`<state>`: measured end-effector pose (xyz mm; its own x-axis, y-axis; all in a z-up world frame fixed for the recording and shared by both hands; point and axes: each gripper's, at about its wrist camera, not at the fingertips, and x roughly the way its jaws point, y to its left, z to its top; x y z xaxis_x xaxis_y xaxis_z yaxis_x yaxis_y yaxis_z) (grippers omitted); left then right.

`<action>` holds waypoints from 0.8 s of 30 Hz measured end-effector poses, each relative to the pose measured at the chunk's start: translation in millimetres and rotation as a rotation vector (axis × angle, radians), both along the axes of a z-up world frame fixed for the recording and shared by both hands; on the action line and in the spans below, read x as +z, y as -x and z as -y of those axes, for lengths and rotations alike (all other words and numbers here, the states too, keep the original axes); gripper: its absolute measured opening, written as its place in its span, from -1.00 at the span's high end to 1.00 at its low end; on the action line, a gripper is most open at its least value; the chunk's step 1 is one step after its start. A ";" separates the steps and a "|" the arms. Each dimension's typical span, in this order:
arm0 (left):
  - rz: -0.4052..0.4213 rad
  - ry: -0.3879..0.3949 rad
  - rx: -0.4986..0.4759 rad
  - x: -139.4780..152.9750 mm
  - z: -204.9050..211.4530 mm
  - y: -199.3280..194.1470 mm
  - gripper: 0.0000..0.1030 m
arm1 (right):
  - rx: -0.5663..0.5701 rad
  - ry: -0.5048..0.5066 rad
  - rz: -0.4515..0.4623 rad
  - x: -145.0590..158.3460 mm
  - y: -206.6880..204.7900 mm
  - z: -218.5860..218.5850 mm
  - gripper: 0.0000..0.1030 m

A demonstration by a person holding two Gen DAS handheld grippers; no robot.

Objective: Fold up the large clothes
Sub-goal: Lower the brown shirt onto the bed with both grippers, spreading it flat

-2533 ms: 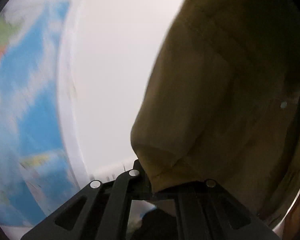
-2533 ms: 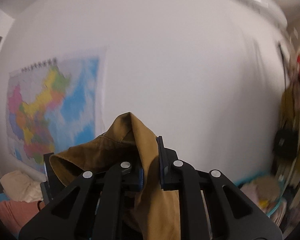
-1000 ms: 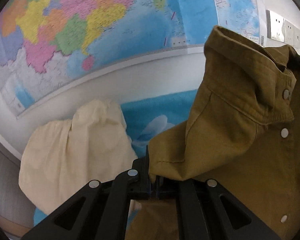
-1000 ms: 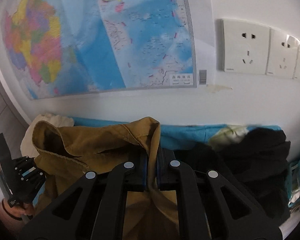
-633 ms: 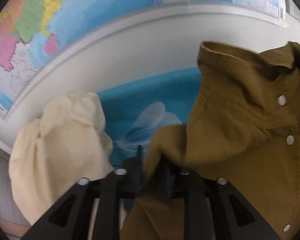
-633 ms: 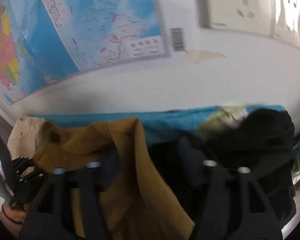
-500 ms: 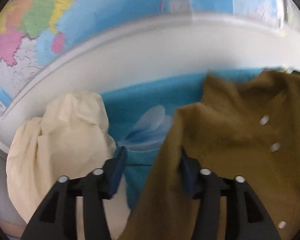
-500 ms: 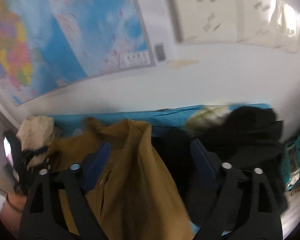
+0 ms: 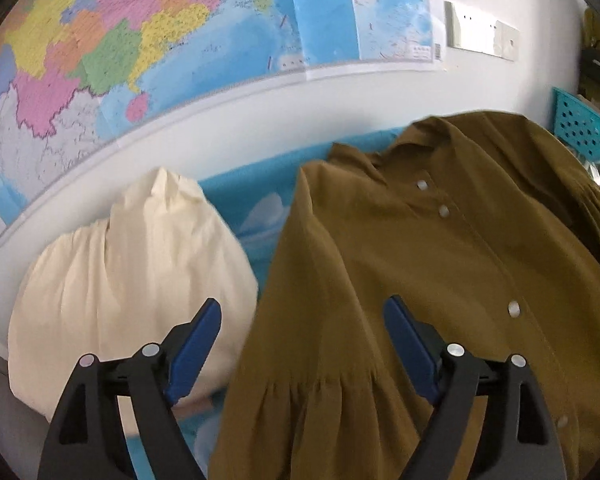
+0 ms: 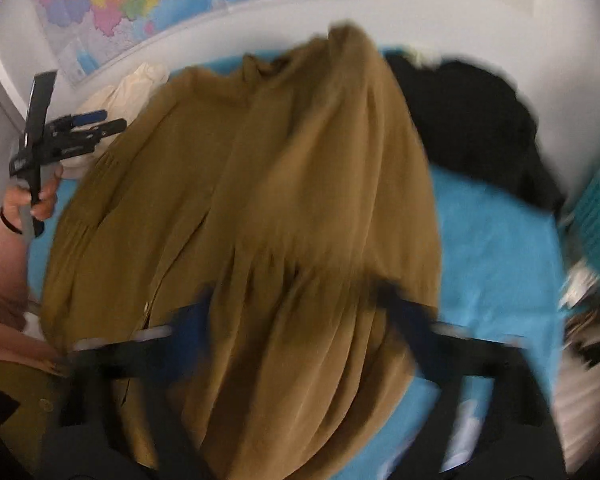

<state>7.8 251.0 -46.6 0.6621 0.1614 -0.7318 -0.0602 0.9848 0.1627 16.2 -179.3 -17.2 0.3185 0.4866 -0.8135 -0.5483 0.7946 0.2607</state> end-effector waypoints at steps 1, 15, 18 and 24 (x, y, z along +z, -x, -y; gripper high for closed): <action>0.001 0.008 -0.005 -1.7 0.0 5.5 -0.58 | -0.020 -0.027 0.007 5.6 -3.1 9.0 0.76; -0.056 0.110 -0.177 -30.7 17.1 100.5 -0.80 | -0.470 0.095 0.040 11.5 -99.1 123.6 0.47; -0.111 0.050 -0.187 -52.7 31.0 105.4 -0.83 | -0.467 0.098 -0.042 -25.6 -111.5 113.7 0.13; -0.145 0.026 -0.143 -64.7 27.7 99.2 0.22 | -0.467 0.073 -0.019 -28.7 -102.0 110.1 -0.32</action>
<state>-91.3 223.4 -111.3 0.5643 0.0529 -0.8239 0.1024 0.9857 0.1335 118.1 -289.4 -45.9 0.4745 0.2365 -0.8479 -0.1238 0.9716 0.2017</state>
